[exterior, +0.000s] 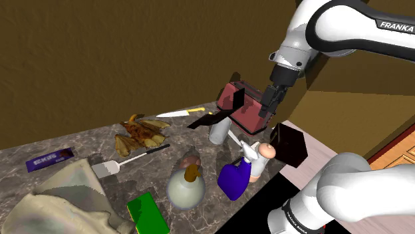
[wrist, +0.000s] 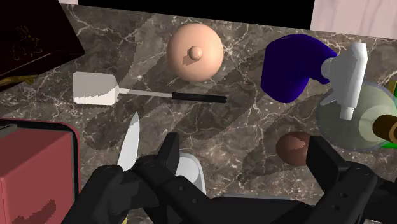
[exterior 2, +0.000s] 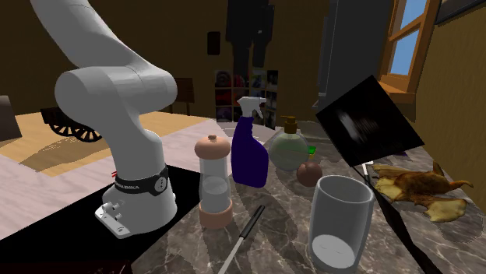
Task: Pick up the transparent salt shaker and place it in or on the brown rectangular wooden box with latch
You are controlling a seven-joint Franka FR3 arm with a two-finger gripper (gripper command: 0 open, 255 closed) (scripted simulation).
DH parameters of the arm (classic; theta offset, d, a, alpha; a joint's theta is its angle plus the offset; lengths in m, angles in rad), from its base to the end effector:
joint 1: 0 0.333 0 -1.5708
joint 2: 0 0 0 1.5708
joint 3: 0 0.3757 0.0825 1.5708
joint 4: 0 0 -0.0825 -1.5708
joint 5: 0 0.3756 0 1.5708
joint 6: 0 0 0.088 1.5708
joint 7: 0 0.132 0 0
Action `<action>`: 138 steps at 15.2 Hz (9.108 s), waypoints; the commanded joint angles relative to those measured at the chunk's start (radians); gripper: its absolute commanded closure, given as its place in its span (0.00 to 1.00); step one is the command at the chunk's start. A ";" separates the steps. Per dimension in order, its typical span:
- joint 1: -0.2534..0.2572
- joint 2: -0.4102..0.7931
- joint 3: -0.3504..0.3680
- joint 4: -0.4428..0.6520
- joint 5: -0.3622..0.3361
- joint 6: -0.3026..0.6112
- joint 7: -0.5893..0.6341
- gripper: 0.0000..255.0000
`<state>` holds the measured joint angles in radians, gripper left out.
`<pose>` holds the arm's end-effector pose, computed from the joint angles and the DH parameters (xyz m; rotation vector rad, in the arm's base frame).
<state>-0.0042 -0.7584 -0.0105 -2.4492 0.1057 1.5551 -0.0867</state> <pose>0.2538 0.0095 0.5576 -3.0141 -0.1053 0.1964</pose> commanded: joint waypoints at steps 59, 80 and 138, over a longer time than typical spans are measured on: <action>-0.089 -0.368 0.041 -0.267 -0.069 0.100 0.097 1.00; -0.164 -0.190 -0.237 0.043 -0.282 -0.020 -0.155 1.00; -0.164 0.084 -0.621 0.170 -0.444 0.191 -0.467 0.00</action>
<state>-0.1701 -0.6737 -0.6406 -2.3028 -0.3443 1.7737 -0.5529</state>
